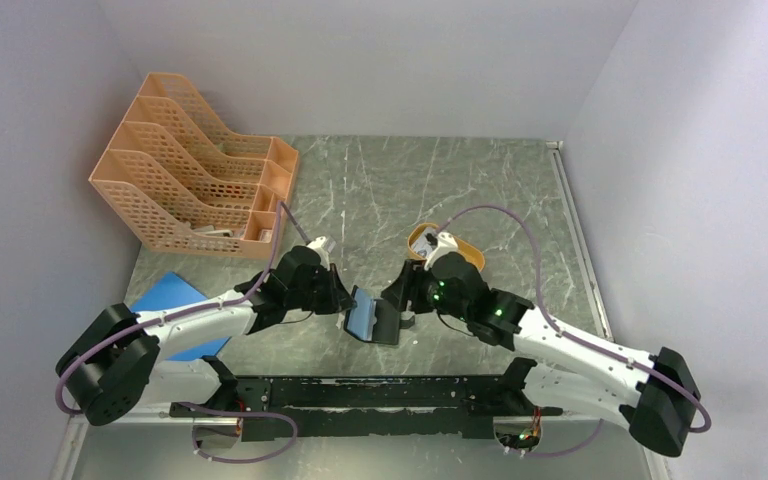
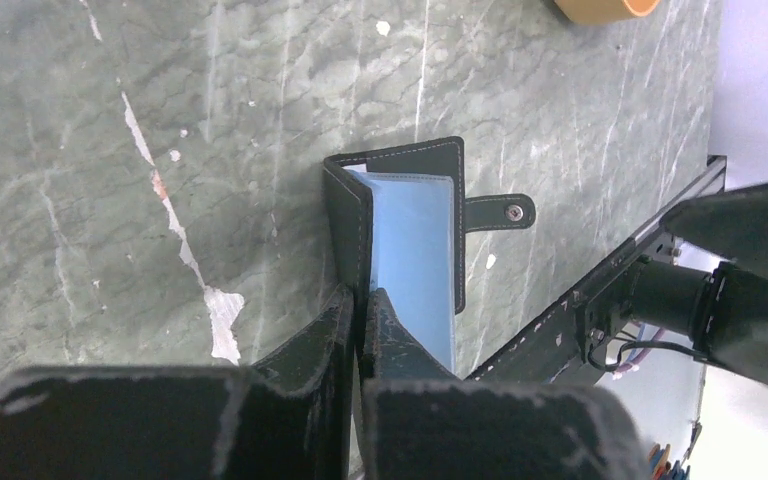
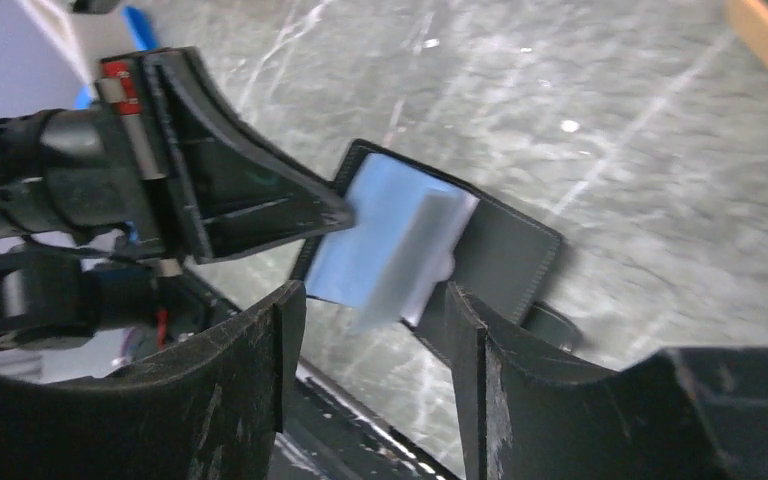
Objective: Put the credit cards into the card holder
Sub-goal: Open the card holder at the center of the board.
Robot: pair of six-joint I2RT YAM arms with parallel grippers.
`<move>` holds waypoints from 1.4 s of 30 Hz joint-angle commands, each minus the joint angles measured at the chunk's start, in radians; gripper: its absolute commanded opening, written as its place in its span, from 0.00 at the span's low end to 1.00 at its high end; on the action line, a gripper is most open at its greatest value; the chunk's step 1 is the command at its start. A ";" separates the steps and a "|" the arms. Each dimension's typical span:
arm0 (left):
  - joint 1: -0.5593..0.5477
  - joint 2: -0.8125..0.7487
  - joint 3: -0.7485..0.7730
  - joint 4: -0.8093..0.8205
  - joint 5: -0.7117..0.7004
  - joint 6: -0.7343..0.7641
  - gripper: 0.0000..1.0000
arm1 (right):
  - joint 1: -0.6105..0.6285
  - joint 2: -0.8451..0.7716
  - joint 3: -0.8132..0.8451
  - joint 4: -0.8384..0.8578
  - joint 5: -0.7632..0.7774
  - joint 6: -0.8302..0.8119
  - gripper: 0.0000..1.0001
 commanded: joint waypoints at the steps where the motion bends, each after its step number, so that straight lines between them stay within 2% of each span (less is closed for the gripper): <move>1: -0.008 -0.023 0.029 -0.031 -0.056 -0.056 0.05 | 0.009 0.107 0.041 0.084 -0.144 0.032 0.57; 7: -0.012 -0.029 0.028 -0.011 -0.048 -0.097 0.05 | 0.015 0.279 0.069 0.144 -0.141 0.094 0.58; 13: -0.018 -0.036 0.027 0.002 -0.035 -0.094 0.05 | 0.018 0.373 0.071 0.179 -0.161 0.096 0.59; 17: -0.021 -0.040 0.014 0.016 -0.023 -0.093 0.05 | 0.018 0.431 0.074 0.155 -0.123 0.093 0.55; 22: -0.021 -0.060 0.017 -0.009 -0.042 -0.085 0.05 | 0.016 0.418 0.037 0.061 -0.001 0.099 0.38; 29: -0.022 -0.065 0.028 -0.040 -0.063 -0.085 0.05 | 0.016 0.311 0.010 -0.040 0.079 0.074 0.38; 33: -0.022 -0.052 0.036 -0.055 -0.072 -0.088 0.05 | 0.021 0.152 0.017 0.013 0.010 0.029 0.41; 36: -0.022 -0.047 0.038 -0.058 -0.078 -0.096 0.05 | 0.029 0.097 0.025 0.100 -0.114 0.009 0.38; 39: -0.024 -0.047 0.032 -0.052 -0.081 -0.103 0.05 | 0.029 0.148 0.045 0.156 -0.213 0.026 0.34; 42: -0.024 -0.052 0.026 -0.045 -0.078 -0.109 0.05 | 0.029 0.243 0.040 0.214 -0.241 0.061 0.30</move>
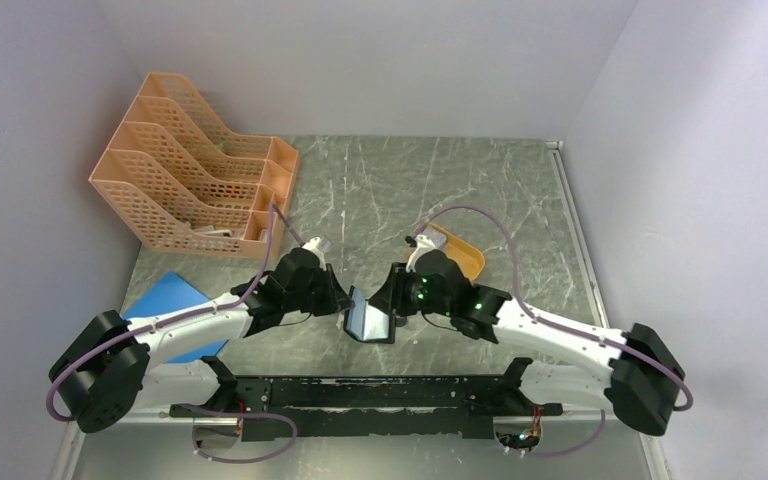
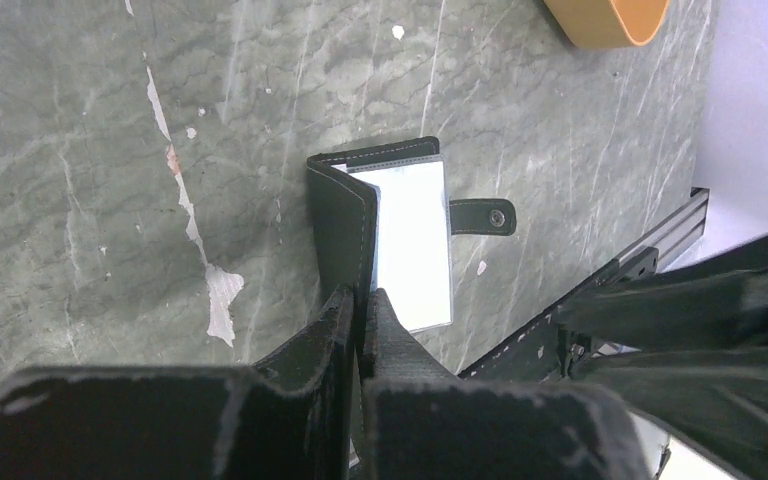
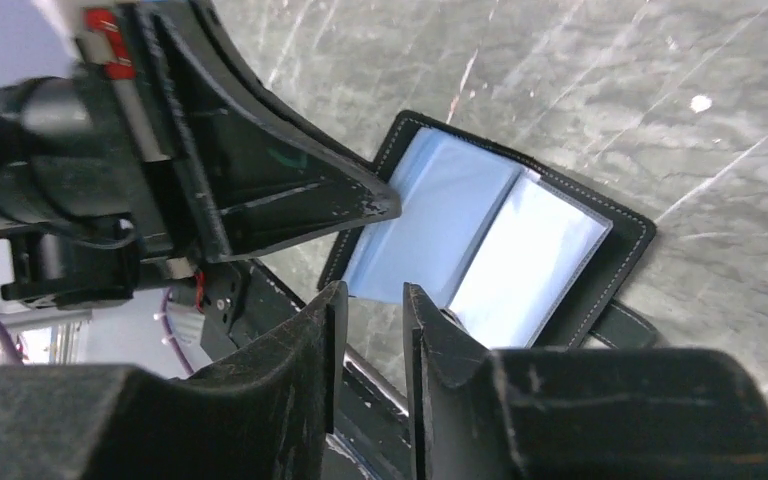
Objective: Put the credit cards into the card holder
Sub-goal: Open the card holder at the center of the board.
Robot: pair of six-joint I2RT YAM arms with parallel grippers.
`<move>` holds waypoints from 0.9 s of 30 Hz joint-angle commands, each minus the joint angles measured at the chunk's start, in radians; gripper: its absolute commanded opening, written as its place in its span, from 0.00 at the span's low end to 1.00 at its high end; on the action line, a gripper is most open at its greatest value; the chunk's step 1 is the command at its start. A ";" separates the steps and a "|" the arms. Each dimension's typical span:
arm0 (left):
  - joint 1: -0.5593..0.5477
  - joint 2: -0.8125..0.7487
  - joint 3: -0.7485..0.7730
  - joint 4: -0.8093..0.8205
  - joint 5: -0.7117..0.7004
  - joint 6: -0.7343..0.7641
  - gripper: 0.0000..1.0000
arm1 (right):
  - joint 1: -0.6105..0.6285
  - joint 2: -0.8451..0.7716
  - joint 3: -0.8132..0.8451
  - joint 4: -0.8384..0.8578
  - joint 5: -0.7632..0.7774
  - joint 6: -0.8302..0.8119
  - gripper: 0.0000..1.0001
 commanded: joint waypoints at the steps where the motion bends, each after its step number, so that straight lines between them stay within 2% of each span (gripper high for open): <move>1: -0.007 -0.007 0.022 0.016 -0.015 -0.017 0.05 | 0.004 0.119 0.003 0.104 -0.097 0.039 0.29; 6: -0.008 -0.022 0.014 0.018 0.002 0.001 0.05 | 0.004 0.243 -0.034 0.196 -0.102 0.084 0.27; 8: -0.008 -0.034 0.004 0.032 0.018 0.008 0.10 | 0.003 0.289 -0.044 0.231 -0.103 0.093 0.27; 11: -0.008 -0.058 -0.023 0.087 0.061 0.011 0.25 | 0.002 0.343 -0.051 0.230 -0.072 0.095 0.27; 14: -0.008 -0.062 -0.040 0.127 0.104 0.018 0.32 | -0.008 0.360 -0.082 0.248 -0.057 0.104 0.26; 21: -0.008 -0.021 -0.037 0.143 0.134 0.035 0.31 | -0.016 0.363 -0.111 0.250 -0.045 0.094 0.26; 27: -0.008 0.033 -0.005 0.095 0.106 0.067 0.20 | -0.017 0.351 -0.100 0.235 -0.037 0.082 0.26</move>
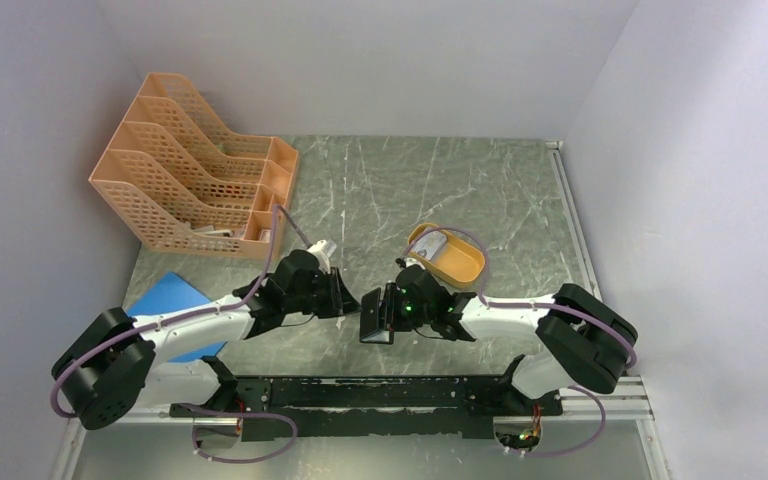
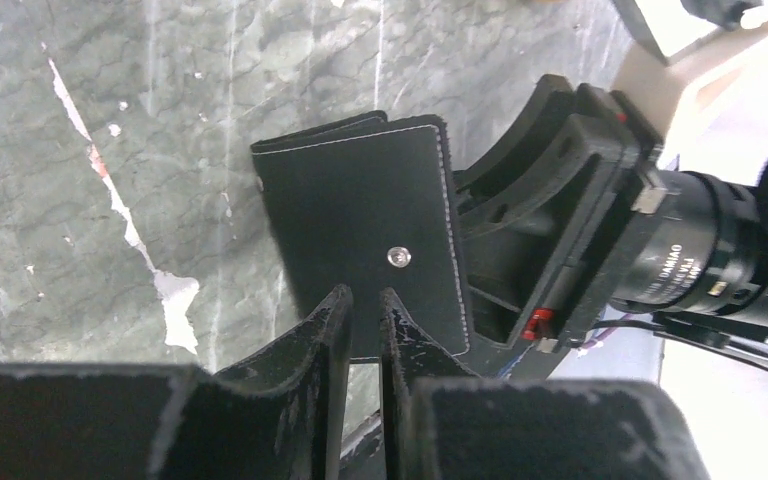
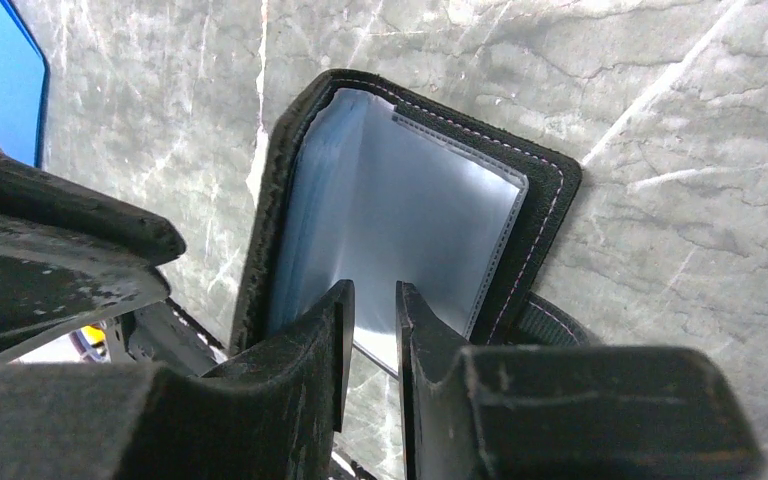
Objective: Put the credit cards into the card holder
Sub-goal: Open the card holder at the center of the board.
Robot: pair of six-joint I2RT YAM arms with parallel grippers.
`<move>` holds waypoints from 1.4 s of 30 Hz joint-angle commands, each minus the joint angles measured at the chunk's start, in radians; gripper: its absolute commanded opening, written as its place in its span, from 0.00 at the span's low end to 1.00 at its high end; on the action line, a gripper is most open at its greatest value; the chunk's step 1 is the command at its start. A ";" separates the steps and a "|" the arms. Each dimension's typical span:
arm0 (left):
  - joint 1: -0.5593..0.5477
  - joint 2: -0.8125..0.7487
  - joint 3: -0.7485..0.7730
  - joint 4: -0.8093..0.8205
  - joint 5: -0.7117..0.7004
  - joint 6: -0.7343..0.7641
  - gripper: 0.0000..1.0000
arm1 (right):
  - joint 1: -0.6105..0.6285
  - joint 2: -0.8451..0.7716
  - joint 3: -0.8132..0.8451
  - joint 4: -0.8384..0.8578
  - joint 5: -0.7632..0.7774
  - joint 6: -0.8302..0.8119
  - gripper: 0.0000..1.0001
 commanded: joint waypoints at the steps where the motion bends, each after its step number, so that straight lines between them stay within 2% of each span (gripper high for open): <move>1: -0.006 0.029 0.027 -0.010 0.004 0.042 0.19 | -0.005 -0.011 0.005 0.000 0.023 -0.017 0.26; 4: -0.006 0.041 0.029 -0.011 0.000 0.045 0.19 | -0.004 -0.015 0.016 -0.011 0.022 -0.029 0.26; 6: -0.006 0.038 0.031 -0.010 -0.002 0.044 0.23 | -0.004 -0.022 0.022 -0.019 0.029 -0.038 0.27; 7: -0.005 0.031 0.032 -0.006 -0.001 0.044 0.27 | -0.003 -0.025 0.026 -0.025 0.033 -0.044 0.27; 11: -0.006 -0.009 0.039 0.025 0.009 0.042 0.55 | -0.003 -0.039 0.032 -0.025 0.027 -0.072 0.30; 12: -0.006 -0.011 0.047 0.028 0.012 0.045 0.59 | -0.003 -0.043 0.032 -0.017 0.020 -0.077 0.31; 15: -0.006 0.012 0.076 0.028 0.032 0.055 0.63 | -0.005 -0.056 0.027 0.012 0.003 -0.085 0.35; 22: -0.005 0.052 0.083 0.047 0.055 0.056 0.64 | -0.003 -0.057 0.020 0.064 -0.026 -0.079 0.39; 26: -0.006 0.063 0.096 0.014 0.037 0.076 0.62 | -0.004 -0.053 0.019 0.062 -0.026 -0.082 0.39; 31: -0.006 0.068 0.100 -0.006 0.015 0.087 0.53 | -0.004 -0.049 0.022 0.056 -0.023 -0.080 0.39; 39: -0.005 0.074 0.100 -0.015 0.005 0.093 0.25 | -0.003 -0.054 0.016 0.049 -0.015 -0.078 0.38; 42: -0.006 0.077 0.099 -0.025 -0.004 0.099 0.17 | -0.003 -0.057 0.012 0.047 -0.013 -0.080 0.38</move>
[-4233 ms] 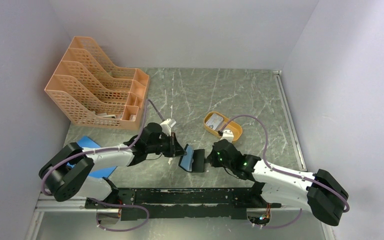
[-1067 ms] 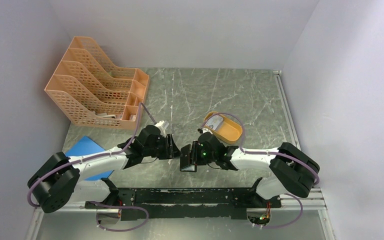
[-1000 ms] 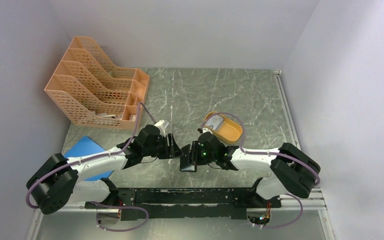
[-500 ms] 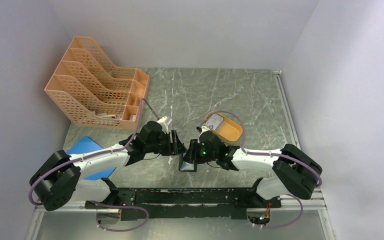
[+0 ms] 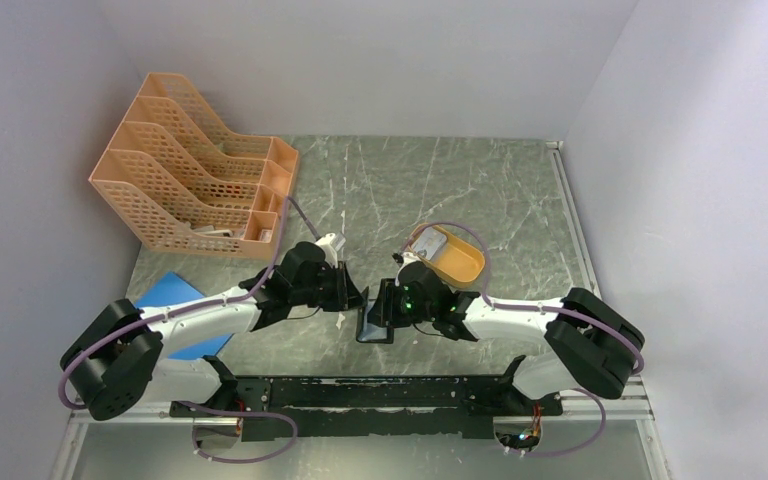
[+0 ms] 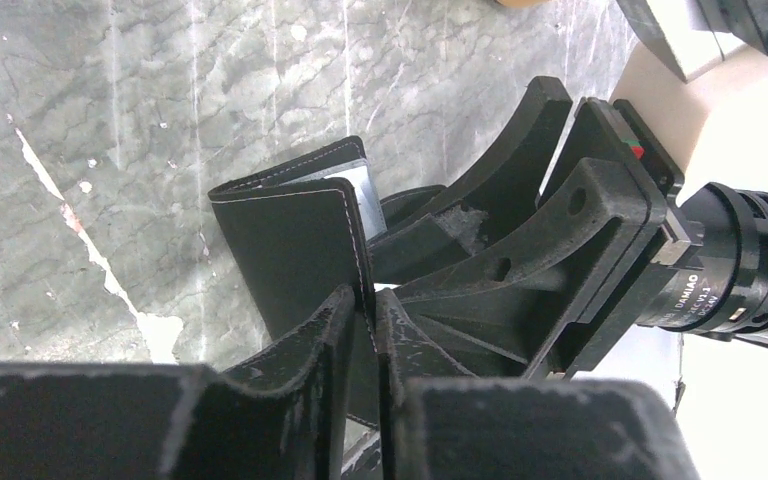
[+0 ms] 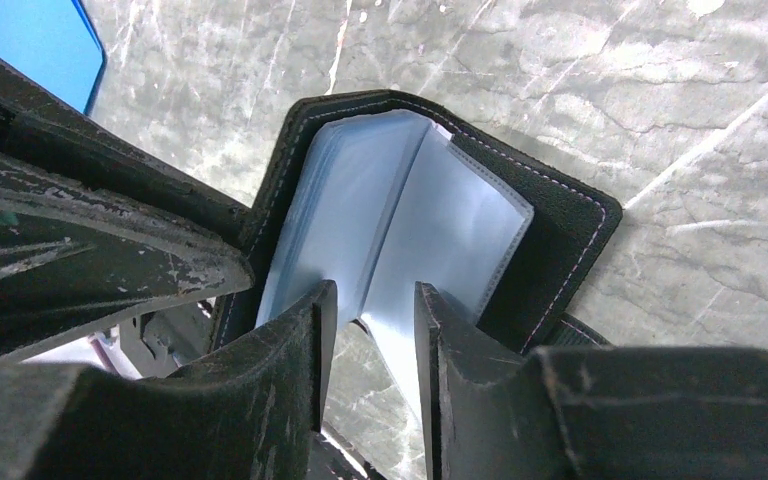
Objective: Put the credit cards into the card holder
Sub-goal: Open the card holder at the center of the board.
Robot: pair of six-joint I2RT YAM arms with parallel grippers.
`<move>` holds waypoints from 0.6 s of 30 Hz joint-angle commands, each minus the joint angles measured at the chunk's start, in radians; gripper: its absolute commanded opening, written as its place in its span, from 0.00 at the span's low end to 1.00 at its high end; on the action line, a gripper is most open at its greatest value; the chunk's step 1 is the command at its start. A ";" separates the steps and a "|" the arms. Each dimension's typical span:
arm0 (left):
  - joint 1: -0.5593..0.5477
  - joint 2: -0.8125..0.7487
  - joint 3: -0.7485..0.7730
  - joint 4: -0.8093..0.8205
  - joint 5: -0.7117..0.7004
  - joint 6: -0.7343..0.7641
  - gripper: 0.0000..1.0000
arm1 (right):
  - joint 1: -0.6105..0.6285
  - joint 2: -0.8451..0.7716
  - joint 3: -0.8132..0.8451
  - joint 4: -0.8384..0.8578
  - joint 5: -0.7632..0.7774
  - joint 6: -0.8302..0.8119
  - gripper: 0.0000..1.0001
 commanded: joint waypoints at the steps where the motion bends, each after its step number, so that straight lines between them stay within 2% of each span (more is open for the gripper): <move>1: -0.006 0.012 0.027 -0.020 -0.029 0.025 0.14 | -0.003 -0.016 0.004 0.015 0.009 -0.010 0.38; 4: -0.005 0.012 0.029 -0.042 -0.049 0.031 0.05 | -0.003 -0.018 0.003 0.013 0.011 -0.008 0.38; 18: -0.006 -0.027 0.028 -0.183 -0.182 0.059 0.05 | -0.004 0.011 0.015 0.008 0.012 0.015 0.38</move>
